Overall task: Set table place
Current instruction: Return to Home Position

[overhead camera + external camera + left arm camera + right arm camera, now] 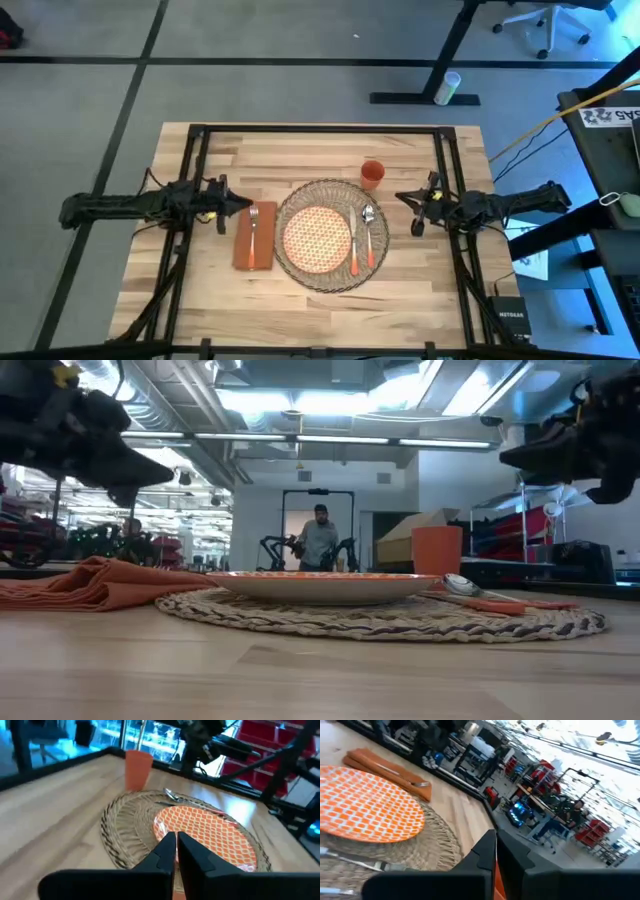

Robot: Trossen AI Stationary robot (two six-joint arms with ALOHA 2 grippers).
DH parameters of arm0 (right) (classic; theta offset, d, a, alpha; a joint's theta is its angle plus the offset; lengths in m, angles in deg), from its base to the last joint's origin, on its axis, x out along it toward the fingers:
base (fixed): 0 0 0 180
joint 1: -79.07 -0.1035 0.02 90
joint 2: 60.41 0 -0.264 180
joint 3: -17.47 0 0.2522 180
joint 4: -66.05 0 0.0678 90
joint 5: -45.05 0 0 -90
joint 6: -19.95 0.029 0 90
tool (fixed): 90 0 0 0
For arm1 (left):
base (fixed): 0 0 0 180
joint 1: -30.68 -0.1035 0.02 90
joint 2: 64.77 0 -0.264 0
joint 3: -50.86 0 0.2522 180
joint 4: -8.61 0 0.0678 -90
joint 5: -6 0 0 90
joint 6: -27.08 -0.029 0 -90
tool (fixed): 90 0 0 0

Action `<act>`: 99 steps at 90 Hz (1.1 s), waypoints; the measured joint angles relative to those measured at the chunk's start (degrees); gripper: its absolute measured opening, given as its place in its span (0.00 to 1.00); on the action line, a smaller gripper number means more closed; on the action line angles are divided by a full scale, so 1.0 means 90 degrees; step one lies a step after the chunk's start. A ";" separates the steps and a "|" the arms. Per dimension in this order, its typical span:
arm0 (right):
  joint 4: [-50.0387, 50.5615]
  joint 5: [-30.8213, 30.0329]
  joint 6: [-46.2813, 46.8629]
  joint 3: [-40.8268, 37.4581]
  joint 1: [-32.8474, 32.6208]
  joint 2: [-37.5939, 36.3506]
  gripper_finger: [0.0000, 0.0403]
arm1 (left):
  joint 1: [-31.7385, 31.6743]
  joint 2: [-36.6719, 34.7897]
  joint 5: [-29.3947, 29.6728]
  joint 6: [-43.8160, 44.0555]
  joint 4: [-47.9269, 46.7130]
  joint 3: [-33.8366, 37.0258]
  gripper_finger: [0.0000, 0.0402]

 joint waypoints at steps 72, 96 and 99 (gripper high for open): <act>-0.0297 -0.0093 -0.0523 -0.0012 -0.0007 -0.0494 0.00 | 0.0340 -0.1162 -0.0021 -0.0735 -0.0057 -0.0022 0.00; -0.0052 -0.0490 -0.0560 -0.0012 -0.0005 -0.0556 0.00 | 0.0282 -0.1189 0.0005 -0.1090 -0.0051 -0.0022 0.00; -0.0053 -0.0528 -0.0558 -0.0012 -0.0005 -0.0560 0.00 | 0.0238 -0.1189 0.0017 -0.1089 -0.0050 -0.0022 0.00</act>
